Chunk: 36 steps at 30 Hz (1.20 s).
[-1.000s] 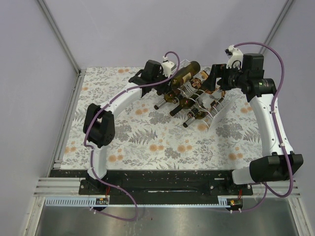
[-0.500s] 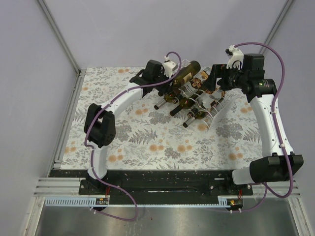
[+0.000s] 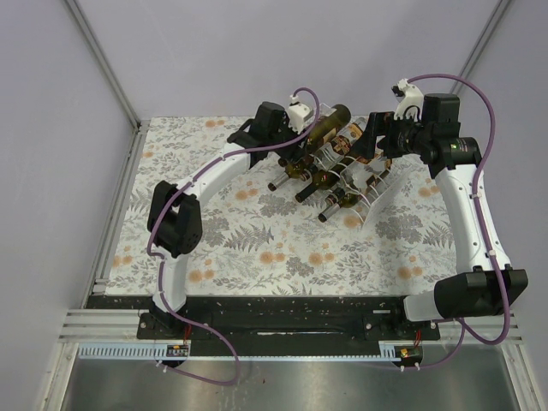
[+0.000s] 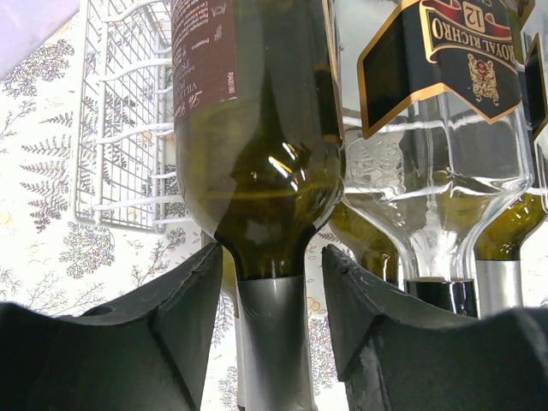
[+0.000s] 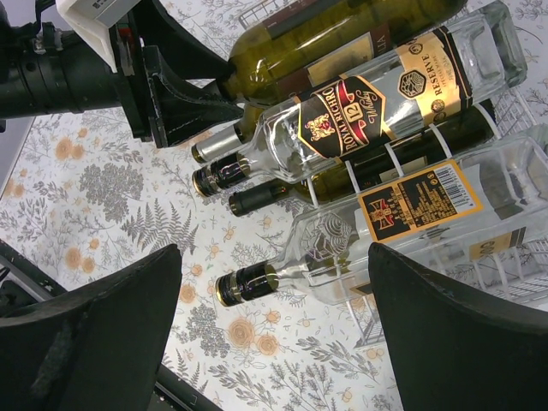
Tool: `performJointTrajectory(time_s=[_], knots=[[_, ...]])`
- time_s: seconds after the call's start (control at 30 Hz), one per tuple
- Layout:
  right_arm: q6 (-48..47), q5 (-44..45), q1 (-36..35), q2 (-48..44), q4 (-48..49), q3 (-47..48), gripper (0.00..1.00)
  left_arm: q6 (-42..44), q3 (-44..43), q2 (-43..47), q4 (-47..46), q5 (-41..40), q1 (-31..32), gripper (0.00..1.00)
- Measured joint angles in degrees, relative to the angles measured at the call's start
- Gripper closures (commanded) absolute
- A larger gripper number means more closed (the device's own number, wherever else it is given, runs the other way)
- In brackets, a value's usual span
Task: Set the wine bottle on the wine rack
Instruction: Place the wine bottle in the wine rack.
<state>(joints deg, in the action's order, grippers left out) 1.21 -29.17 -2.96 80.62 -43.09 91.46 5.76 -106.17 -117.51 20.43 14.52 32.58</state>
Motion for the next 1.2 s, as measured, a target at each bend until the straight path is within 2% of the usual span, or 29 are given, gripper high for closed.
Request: performJointTrajectory(time_s=[0.17, 0.3, 0.73, 0.83, 0.93, 1.0, 1.03, 1.2], knots=[[0.0, -0.4, 0.0, 0.0, 0.0, 0.0, 0.03, 0.8, 0.0, 0.0, -0.1, -0.5, 0.0, 0.4], [0.0, -0.5, 0.0, 0.0, 0.0, 0.0, 0.02, 1.6, 0.0, 0.0, -0.5, -1.4, 0.0, 0.31], [-0.6, -0.4, 0.0, -0.4, -0.3, 0.0, 0.01, 2.9, 1.0, 3.3, -0.8, -2.8, 0.2, 0.27], [-1.7, 0.0, 0.0, -1.0, -1.4, 0.0, 0.0, 3.0, 1.3, 5.9, -0.7, -3.1, 0.0, 0.26], [-2.5, 1.5, 0.0, -1.9, -2.0, -0.6, 0.0, 3.0, 1.8, 9.1, -0.1, -3.2, -0.3, 0.21], [-2.9, 3.2, 0.0, -3.2, -1.8, -2.0, 0.01, 2.7, 2.8, 12.2, 0.2, -3.2, -0.9, 0.06], [-3.0, 3.8, 0.0, -3.9, -1.7, -2.8, 0.0, 2.5, 3.4, 13.9, 0.5, -3.2, -1.3, 0.02], [-2.9, 10.3, 0.1, -9.0, 0.1, -8.0, 0.0, -2.3, 8.9, 24.3, 0.7, -1.3, -7.6, 0.01]])
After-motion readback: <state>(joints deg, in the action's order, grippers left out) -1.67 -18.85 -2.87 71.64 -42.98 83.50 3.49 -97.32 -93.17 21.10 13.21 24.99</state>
